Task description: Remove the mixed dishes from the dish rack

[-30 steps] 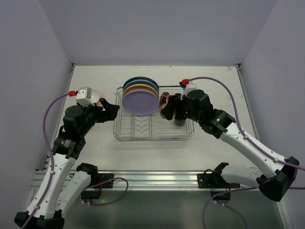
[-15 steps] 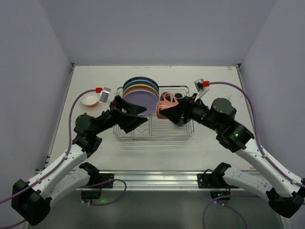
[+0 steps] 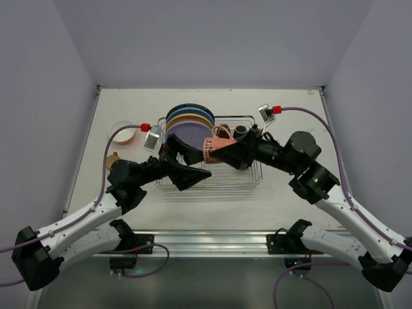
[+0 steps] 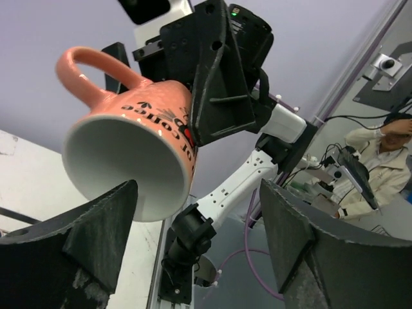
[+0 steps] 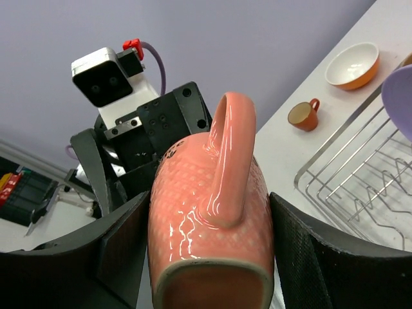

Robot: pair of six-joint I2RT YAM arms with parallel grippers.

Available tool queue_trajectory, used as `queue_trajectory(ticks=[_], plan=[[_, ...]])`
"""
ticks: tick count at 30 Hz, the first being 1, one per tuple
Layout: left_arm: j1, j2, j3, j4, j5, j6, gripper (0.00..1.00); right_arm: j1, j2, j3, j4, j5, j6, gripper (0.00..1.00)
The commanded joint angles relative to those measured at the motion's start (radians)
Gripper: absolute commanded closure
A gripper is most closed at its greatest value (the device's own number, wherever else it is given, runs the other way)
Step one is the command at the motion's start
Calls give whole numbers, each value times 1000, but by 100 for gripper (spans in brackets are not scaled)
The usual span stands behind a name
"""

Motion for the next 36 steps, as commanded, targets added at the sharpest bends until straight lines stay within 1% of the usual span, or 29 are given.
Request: queue_trajectory(ticks=[1, 2, 4, 5, 7, 11, 13, 18, 20, 23, 24, 25, 26, 28, 29, 31, 32, 33, 34, 35, 36], plan=[[-29, 3, 42, 68, 3, 99, 23, 4, 13, 24, 106, -71, 51, 100], [-42, 14, 47, 68, 5, 113, 27, 4, 24, 27, 101, -80, 57, 100], [-52, 30, 67, 37, 3, 162, 30, 4, 30, 30, 100, -100, 73, 100], [-61, 37, 75, 23, 3, 181, 37, 4, 33, 32, 89, -99, 76, 100], [-70, 49, 91, -3, -8, 231, 46, 4, 33, 32, 78, -94, 74, 100], [-84, 60, 105, -47, -20, 294, 71, 4, 31, 33, 55, -94, 71, 100], [-86, 52, 102, -50, -18, 313, 79, 4, 25, 36, 51, -95, 67, 100], [-87, 26, 84, -55, -18, 340, 92, 4, 25, 59, 43, -120, 62, 100], [-89, 24, 84, -57, -21, 348, 100, 4, 33, 58, 58, -135, 68, 100], [-89, 26, 99, -104, -38, 368, 100, 4, 45, 59, 63, -151, 70, 99], [-89, 24, 104, -144, -50, 380, 100, 4, 47, 56, 61, -154, 67, 95], [-89, 17, 104, -158, -73, 386, 100, 4, 47, 53, 60, -154, 67, 86], [-90, 11, 102, -191, -86, 391, 100, 4, 45, 48, 52, -151, 67, 56], [-89, -17, 102, -236, -145, 406, 100, 4, 42, 50, 26, -102, 50, 9], [-89, -29, 104, -291, -168, 411, 100, 3, 39, 59, -24, -74, 24, 1], [-89, -60, 121, -363, -257, 431, 100, 3, 33, 67, -72, 13, 1, 1], [-89, -66, 134, -467, -297, 437, 100, -3, 24, 70, -107, 38, -22, 1], [-89, -72, 148, -519, -389, 449, 100, -7, 18, 70, -122, 59, -33, 1], [-87, -81, 164, -579, -438, 460, 100, -11, 10, 70, -138, 107, -44, 1], [-87, -84, 193, -688, -483, 466, 100, -14, -7, 73, -179, 136, -70, 1], [-86, -86, 210, -743, -532, 478, 100, -17, -13, 74, -207, 170, -81, 1]])
